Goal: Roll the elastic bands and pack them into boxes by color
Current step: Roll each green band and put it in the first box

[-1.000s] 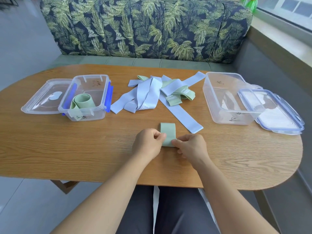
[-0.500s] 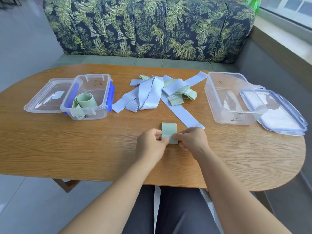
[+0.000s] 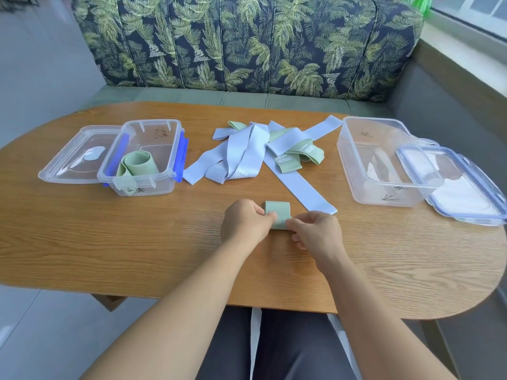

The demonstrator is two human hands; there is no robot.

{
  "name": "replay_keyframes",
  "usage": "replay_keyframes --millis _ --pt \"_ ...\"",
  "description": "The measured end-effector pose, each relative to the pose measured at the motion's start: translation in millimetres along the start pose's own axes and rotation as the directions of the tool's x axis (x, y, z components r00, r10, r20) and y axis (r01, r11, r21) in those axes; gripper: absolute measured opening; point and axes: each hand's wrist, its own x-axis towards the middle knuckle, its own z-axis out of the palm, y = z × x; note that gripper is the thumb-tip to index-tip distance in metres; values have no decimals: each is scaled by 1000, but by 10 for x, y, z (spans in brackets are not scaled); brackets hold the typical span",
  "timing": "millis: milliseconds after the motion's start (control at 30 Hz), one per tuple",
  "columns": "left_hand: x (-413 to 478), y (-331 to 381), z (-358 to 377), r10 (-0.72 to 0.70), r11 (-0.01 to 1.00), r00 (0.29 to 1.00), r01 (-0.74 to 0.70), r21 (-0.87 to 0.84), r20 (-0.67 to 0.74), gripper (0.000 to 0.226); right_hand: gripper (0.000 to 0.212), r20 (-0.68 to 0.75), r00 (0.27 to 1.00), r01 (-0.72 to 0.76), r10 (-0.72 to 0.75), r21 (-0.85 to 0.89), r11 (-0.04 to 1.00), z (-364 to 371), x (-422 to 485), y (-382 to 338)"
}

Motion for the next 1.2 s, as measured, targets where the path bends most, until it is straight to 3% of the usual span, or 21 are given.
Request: replay_keyframes --millis 200,500,900,1133,1200 --pt "71 20 17 17 1000 1000 -17 -24 0 17 13 -4 1000 24 -24 -19 1000 60 52 13" --pt "-80 -204 127 108 956 990 -130 -264 -96 28 10 0 1000 -22 22 -36 999 56 194 -101" --pt "77 -73 183 34 990 997 -43 -135 -71 33 24 5 998 -63 64 -92 994 86 359 -192" --pt "212 33 147 -3 996 998 -2 -86 -64 35 13 -18 1000 -11 10 -41 999 77 378 -116" --pt "252 54 136 -7 997 999 2 -83 -49 36 19 -26 1000 1 -2 -25 1000 78 360 -100"
